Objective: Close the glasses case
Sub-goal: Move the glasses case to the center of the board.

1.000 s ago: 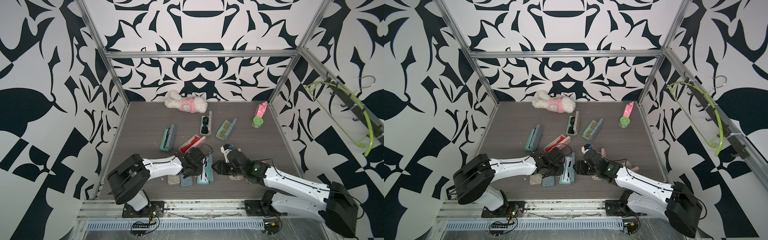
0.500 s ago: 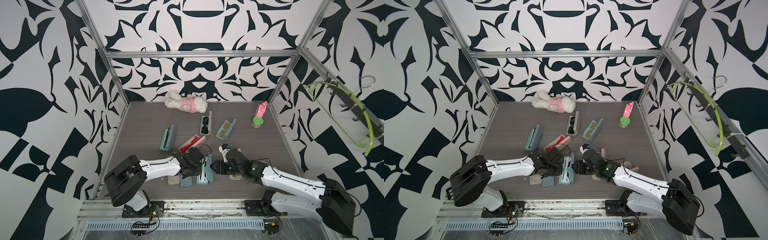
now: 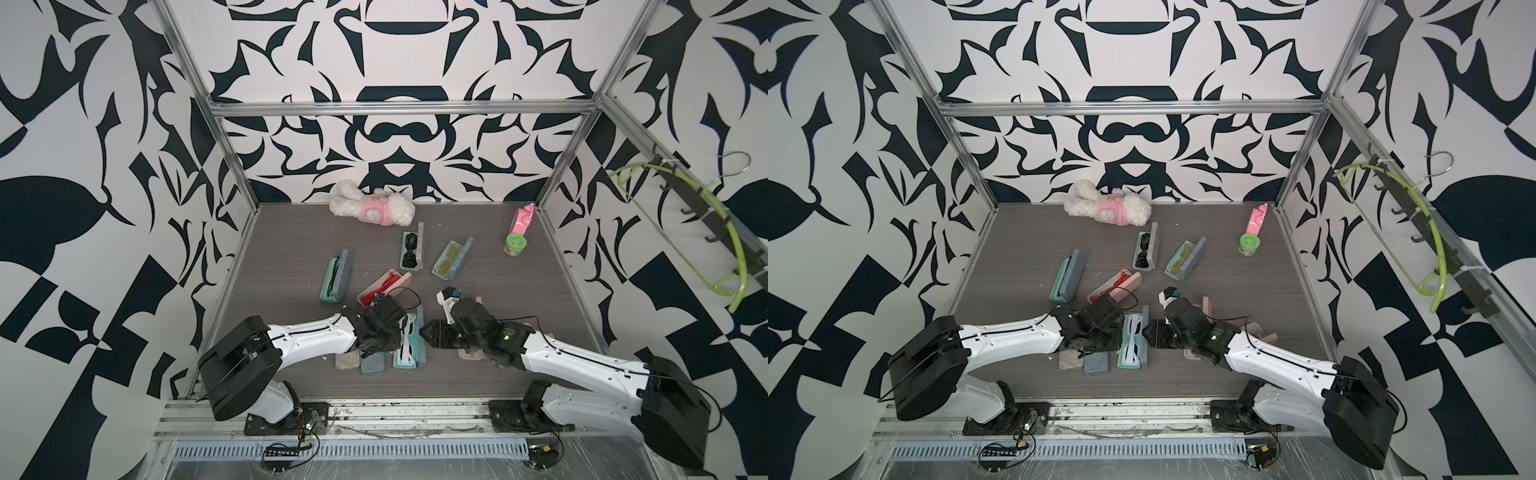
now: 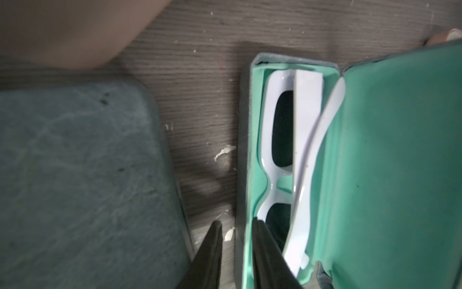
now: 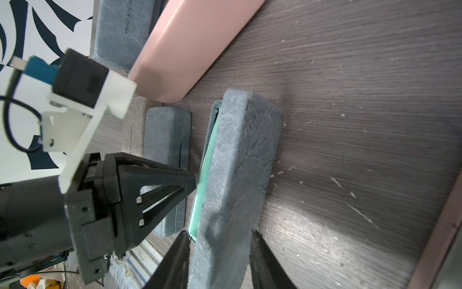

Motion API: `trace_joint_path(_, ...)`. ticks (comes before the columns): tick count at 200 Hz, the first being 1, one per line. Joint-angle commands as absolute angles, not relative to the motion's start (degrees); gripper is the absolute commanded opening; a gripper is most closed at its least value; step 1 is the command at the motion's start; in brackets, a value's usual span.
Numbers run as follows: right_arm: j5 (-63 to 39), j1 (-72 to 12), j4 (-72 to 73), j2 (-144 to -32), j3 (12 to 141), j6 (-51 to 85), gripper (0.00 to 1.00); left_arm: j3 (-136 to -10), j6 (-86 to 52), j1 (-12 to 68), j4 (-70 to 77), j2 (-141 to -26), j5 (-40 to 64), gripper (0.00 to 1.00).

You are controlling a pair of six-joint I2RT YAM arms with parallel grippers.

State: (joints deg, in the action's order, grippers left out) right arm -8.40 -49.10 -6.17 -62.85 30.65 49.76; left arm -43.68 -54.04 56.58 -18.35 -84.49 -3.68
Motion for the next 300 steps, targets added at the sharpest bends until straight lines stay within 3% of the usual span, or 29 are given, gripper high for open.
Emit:
trace_joint_path(1, -8.7, -48.9, -4.7, -62.7, 30.8, 49.0, 0.42, -43.1, -54.0, 56.3, -20.1, -82.4, -4.3, 0.26)
trace_joint_path(129, -9.0, -48.8, -4.1, -62.2, 30.8, 47.9, 0.39, -43.1, -51.5, 56.2, -21.2, -76.1, -5.3, 0.32)
trace_joint_path(300, -10.4, -48.1, 0.0, -64.4, 29.9, 47.2, 0.33, -42.9, -47.9, 56.3, -21.0, -75.9, -4.2, 0.31)
